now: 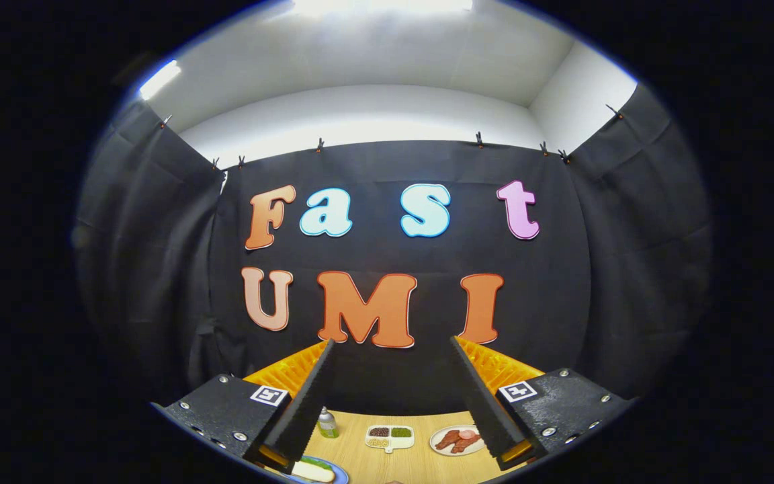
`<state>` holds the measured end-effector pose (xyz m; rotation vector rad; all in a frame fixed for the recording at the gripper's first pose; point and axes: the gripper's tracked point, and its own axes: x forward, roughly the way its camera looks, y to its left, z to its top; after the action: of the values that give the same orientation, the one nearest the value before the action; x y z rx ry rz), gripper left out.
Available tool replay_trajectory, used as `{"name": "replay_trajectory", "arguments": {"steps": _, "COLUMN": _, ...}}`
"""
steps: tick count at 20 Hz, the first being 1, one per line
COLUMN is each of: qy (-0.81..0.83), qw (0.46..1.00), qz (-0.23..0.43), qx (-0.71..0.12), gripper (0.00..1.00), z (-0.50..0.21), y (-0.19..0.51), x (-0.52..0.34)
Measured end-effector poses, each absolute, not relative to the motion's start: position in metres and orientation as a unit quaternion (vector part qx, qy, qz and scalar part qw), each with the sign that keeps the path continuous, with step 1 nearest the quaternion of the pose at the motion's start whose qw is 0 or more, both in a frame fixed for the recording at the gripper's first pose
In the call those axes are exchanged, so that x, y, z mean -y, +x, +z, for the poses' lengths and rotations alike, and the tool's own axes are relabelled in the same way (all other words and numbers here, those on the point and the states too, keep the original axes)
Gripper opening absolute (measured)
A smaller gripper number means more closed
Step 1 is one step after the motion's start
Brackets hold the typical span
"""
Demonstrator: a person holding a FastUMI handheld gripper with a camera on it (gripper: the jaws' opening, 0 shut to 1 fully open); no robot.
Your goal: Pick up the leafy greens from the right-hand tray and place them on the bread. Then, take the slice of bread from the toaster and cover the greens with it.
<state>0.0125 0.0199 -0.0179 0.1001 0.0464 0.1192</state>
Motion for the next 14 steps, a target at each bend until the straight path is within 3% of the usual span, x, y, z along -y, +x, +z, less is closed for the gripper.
{"name": "replay_trajectory", "arguments": {"steps": 14, "qy": 0.036, "qw": 0.996, "qz": 0.076, "qx": -0.013, "gripper": 0.98, "z": -0.012, "y": -0.003, "x": -0.032}}
